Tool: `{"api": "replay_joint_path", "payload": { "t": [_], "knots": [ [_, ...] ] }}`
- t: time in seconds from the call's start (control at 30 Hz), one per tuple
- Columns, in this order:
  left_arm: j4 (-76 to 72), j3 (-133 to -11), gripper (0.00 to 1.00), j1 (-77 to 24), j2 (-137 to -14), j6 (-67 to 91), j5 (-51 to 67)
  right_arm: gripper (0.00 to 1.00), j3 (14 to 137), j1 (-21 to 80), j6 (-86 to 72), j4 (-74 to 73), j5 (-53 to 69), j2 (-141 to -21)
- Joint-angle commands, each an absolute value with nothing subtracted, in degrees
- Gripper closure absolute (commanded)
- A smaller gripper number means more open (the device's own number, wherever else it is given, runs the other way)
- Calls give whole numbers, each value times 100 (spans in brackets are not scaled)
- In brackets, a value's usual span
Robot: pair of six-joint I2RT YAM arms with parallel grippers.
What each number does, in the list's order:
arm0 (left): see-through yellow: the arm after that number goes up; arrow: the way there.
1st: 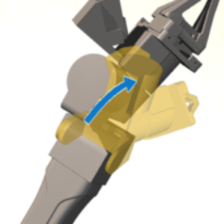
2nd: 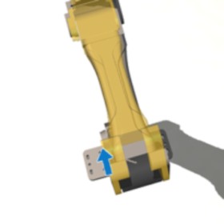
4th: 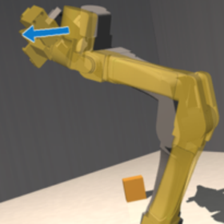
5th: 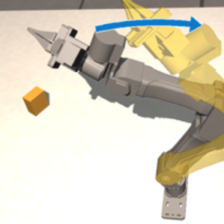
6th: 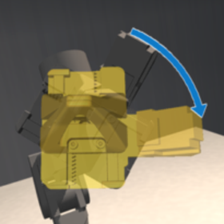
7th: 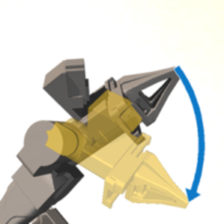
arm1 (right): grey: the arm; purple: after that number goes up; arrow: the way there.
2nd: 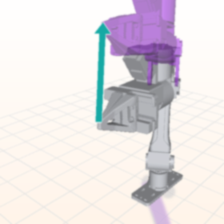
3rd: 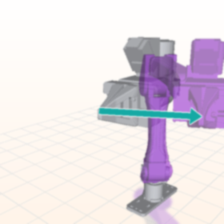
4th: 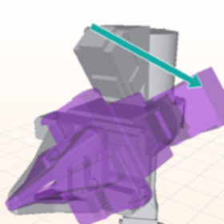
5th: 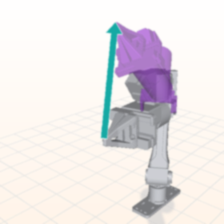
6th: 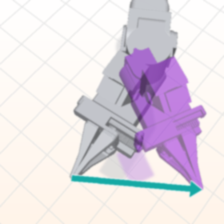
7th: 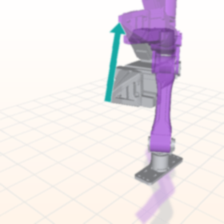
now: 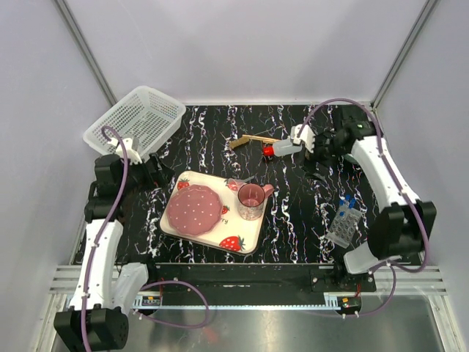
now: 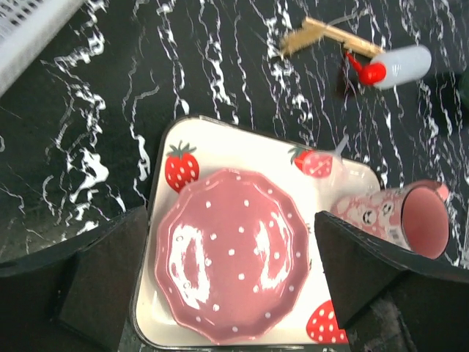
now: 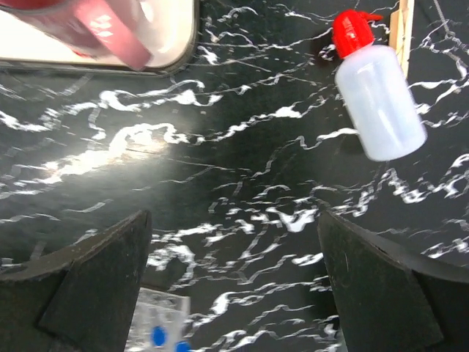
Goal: Organize the chemistry lab equipment
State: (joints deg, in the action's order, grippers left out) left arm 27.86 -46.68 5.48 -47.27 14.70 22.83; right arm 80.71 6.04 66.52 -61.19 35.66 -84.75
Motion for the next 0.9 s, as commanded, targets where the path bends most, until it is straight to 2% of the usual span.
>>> {"api": "replay_joint_path", "payload": {
  "t": [0.0,0.23,0.53,0.67,0.87],
  "knots": [
    [2786,-4404,1,422,-4378,1213,2400,0,8718,887,8085,-5723,2576,-9183],
    [2681,-3938,1,317,-4105,1178,2136,0,9342,1160,8420,-4747,1680,-10598],
    [2707,-3955,1,308,-4166,1090,2101,0,10511,1371,8200,-4298,1362,-12180],
    [2707,-3946,1,299,-4149,1090,2066,1,10617,1389,8174,-4263,1318,-12533],
    [2628,-3955,1,255,-4175,1072,2416,8,10442,1406,7990,-4254,1494,-12683]
  ]
}}
